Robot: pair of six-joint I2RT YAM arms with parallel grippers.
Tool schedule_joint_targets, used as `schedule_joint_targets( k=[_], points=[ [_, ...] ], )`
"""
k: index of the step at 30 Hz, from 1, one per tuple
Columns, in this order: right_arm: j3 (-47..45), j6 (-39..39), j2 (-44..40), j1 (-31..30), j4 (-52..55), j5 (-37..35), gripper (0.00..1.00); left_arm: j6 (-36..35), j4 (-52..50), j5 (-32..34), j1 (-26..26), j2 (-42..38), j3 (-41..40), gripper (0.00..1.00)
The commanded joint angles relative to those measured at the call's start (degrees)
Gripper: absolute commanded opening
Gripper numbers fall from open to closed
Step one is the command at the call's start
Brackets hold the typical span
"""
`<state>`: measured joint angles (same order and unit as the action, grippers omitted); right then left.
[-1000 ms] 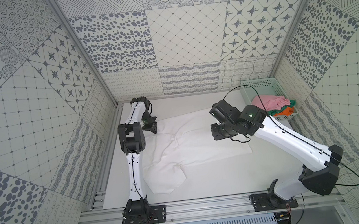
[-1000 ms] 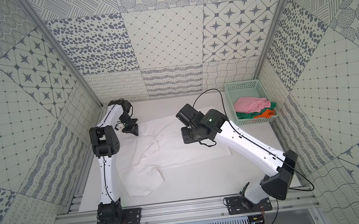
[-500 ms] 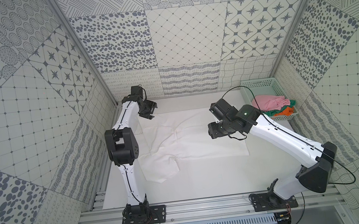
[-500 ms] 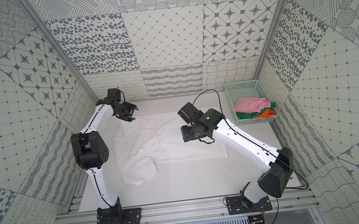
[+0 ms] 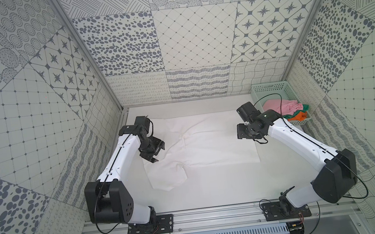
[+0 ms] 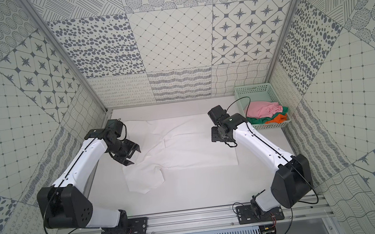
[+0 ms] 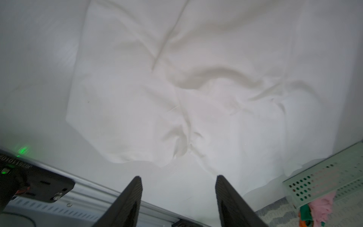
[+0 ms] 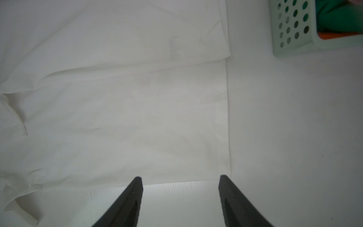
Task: Fold and stack t-shirts
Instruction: Adjust the T-shirt at the center of the board, then fold the T-shirt.
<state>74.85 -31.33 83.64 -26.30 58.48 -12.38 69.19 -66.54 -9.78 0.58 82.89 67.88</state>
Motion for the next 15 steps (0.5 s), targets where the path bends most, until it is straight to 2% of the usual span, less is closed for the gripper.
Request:
schedule_joint_targets(
  k=[1,7,15],
  points=[
    [-0.14,0.30,-0.96,0.28,-2.58,1.13,0.65,5.67,-12.21,2.65,3.73,-6.82,-11.19,0.63],
    [1.25,1.04,1.29,0.25,-3.60,3.98,0.65,8.56,-14.54,5.88,6.09,-8.05,-15.68,0.67],
    [1.44,2.36,-0.10,0.34,-3.55,4.06,0.65,10.28,-8.70,7.72,6.88,-3.55,-20.31,0.66]
  ],
)
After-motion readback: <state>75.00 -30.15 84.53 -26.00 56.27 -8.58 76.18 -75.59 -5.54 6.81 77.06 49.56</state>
